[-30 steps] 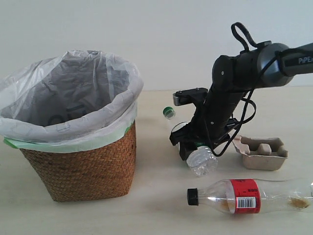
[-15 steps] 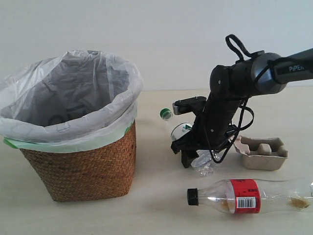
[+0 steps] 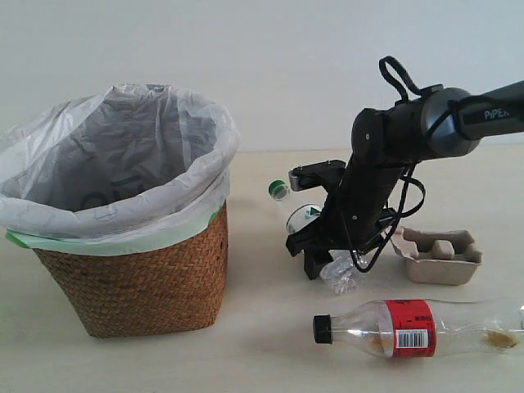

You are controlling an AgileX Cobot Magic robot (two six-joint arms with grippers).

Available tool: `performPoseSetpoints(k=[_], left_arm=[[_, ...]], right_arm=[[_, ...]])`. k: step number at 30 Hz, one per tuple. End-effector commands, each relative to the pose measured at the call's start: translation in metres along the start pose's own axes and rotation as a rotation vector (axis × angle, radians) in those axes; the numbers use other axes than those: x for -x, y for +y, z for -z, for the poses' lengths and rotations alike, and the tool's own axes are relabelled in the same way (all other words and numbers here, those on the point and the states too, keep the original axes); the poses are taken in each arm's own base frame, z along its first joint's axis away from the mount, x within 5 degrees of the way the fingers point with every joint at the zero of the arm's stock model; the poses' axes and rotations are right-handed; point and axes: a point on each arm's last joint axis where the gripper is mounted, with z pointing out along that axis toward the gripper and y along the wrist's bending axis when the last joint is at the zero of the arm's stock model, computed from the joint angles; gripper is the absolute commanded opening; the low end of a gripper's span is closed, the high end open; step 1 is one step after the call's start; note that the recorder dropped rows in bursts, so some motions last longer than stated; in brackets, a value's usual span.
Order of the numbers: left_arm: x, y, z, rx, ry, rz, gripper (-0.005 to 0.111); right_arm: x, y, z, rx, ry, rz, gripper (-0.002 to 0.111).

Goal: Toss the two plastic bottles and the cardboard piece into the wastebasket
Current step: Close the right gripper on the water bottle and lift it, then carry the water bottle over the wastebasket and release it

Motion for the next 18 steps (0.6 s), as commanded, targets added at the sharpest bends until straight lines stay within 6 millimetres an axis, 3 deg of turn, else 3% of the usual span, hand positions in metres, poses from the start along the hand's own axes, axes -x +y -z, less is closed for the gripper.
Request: performPoseSetpoints(k=[1, 7, 8, 13, 15, 18], left_arm=[[-0.001, 0.0, 0.0, 0.003, -0.005, 0.001, 0.004], [-0.001, 0.0, 0.0, 0.003, -0.005, 0.001, 0.004], [-0.001, 0.0, 0.0, 0.003, -0.005, 0.001, 0.004], [-0.001, 0.0, 0.0, 0.003, -0.005, 0.001, 0.004], [-0.001, 0.0, 0.0, 0.003, -0.005, 0.001, 0.004], [-0.001, 0.0, 0.0, 0.003, -0.005, 0.001, 0.004]], right_arm=[[0.001, 0.001, -0.002, 0.009, 0.018, 0.0, 0.0], [0.012, 0.006, 0.034, 0.017, -0.089, -0.002, 0.0], [0.017, 0.008, 0.054, 0.01, -0.164, -0.02, 0.0], [0.025, 0.014, 0.111, -0.003, -0.366, -0.035, 0.0], [0.021, 0.016, 0.137, -0.02, -0.485, -0.048, 0.0], [0.006, 0.016, 0.155, -0.039, -0.654, -0.092, 0.0]])
